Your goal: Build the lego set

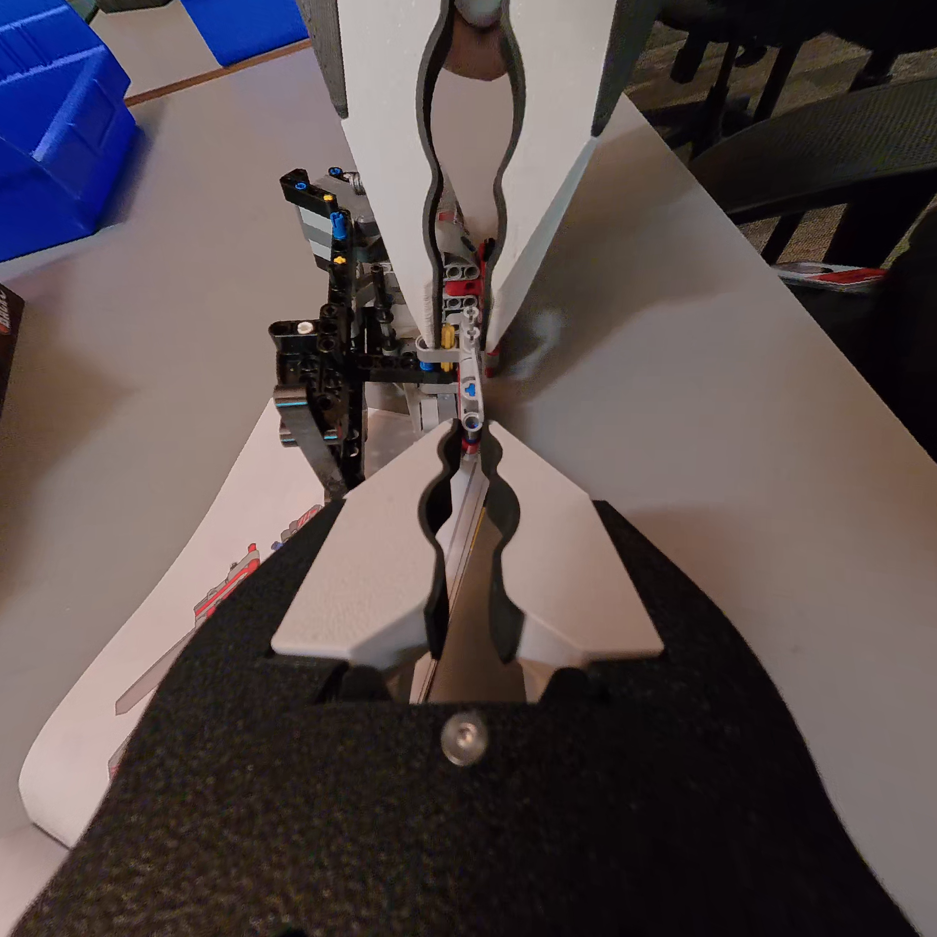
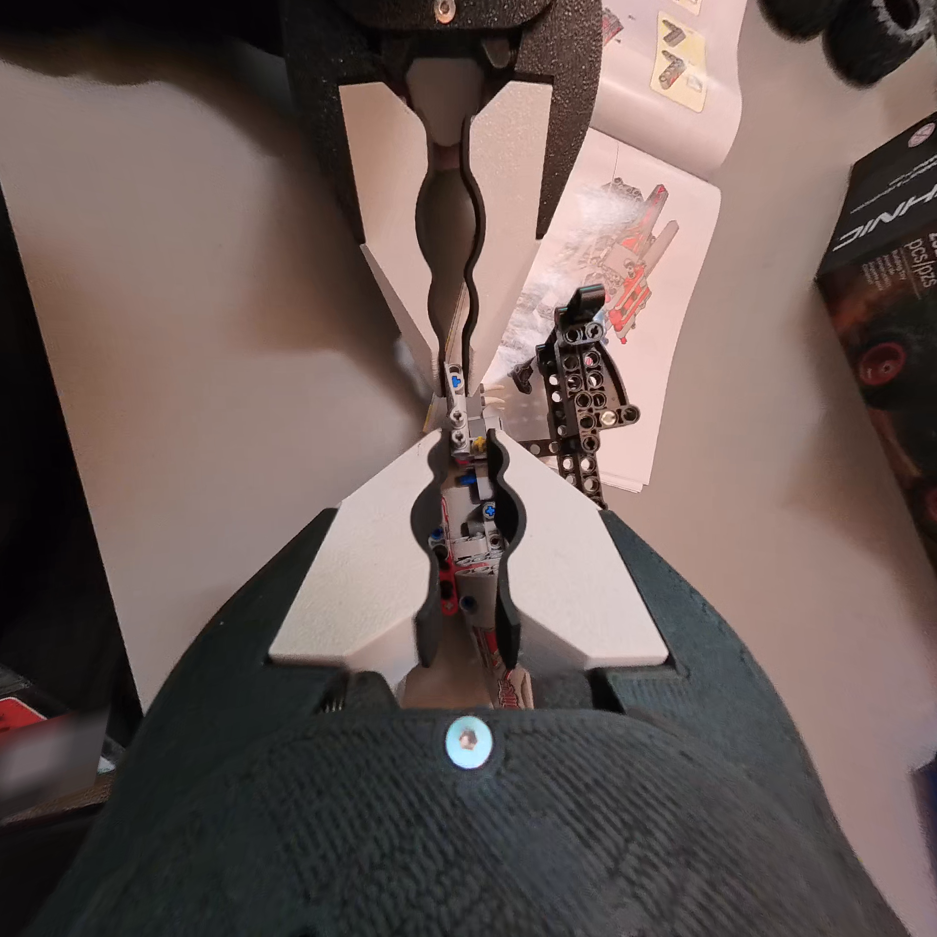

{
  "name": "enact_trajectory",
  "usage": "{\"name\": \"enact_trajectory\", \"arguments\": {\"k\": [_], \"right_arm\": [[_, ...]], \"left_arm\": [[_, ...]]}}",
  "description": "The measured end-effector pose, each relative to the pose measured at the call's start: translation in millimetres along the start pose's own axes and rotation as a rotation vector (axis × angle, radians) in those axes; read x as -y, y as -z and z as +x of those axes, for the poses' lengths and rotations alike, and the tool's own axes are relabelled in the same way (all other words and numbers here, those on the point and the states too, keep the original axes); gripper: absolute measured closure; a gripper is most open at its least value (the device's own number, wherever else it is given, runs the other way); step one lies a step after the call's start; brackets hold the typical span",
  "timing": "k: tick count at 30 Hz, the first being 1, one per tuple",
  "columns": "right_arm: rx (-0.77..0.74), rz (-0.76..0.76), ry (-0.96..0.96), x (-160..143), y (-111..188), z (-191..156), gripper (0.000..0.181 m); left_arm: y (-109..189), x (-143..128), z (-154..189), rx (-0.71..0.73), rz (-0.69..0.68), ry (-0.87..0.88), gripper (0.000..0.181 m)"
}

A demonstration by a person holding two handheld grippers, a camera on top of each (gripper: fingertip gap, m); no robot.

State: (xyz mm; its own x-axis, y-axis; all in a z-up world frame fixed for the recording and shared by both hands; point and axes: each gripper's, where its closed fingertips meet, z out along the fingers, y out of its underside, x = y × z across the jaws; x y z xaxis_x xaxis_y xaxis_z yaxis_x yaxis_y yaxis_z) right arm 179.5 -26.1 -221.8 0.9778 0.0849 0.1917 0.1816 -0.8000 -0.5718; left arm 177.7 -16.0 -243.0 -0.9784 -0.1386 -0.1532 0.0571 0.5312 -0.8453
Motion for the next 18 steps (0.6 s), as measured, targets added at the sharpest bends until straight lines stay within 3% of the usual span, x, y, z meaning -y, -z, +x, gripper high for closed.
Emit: {"name": "enact_trajectory", "arguments": {"k": [4, 10, 18], "right_arm": [[-0.03, -0.04, 0.005, -5, 4, -2, 0.163], [-0.109, -0.011, -0.209, -10, 12, 1, 0.169], [-0.165, 0.048, -0.114, -4, 6, -1, 0.175]], "left_arm": [[0, 0, 0, 0.002, -0.001, -0.003, 0.176], [0, 0, 0, 0.002, -0.001, -0.004, 0.176], [0, 0, 0, 0.011, -0.004, -0.007, 0.176]]}}
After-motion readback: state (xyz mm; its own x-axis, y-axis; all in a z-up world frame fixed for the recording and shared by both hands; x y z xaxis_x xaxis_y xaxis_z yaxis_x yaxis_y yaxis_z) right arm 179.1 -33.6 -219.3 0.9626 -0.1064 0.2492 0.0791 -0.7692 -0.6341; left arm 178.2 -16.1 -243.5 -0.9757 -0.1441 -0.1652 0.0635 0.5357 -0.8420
